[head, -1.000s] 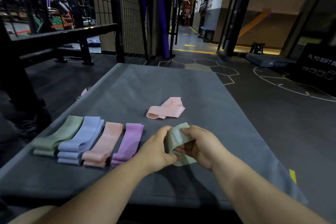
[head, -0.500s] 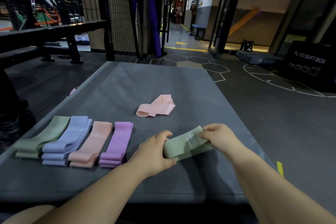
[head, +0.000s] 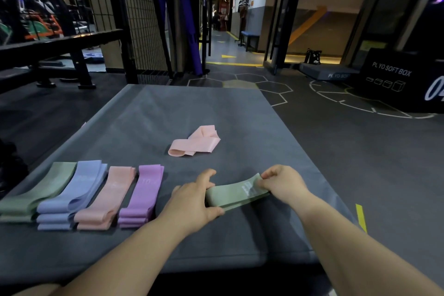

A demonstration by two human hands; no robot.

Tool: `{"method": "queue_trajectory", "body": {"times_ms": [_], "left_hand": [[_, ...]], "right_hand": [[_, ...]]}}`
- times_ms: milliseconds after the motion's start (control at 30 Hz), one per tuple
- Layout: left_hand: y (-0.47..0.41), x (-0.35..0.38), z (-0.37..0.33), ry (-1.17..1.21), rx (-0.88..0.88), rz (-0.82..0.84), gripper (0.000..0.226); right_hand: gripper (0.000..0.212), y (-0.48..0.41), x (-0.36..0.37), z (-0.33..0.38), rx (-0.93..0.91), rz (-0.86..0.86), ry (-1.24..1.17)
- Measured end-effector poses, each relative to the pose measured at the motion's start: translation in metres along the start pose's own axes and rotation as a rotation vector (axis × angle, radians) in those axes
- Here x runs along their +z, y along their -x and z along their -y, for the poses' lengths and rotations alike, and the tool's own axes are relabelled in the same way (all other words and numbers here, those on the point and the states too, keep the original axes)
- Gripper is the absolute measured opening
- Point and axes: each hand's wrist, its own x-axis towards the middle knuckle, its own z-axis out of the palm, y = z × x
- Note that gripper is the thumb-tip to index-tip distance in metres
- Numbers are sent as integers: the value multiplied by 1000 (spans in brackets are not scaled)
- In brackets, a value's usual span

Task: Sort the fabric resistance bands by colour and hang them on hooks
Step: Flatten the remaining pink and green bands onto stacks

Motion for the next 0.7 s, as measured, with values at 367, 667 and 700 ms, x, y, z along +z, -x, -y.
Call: {"method": "queue_trajectory", "body": {"times_ms": [367,667,700], "left_hand": [[-3,6,4,-138,22,31,69],[-4,9,9,-38,-2,33,50],[-4,9,9,-21,3,27,44]], "right_hand": [[11,2,6,-1,-19,-31,69],[12,2,10,-1,-55,-47,119],[11,3,9,-1,-68,-50,131]]}}
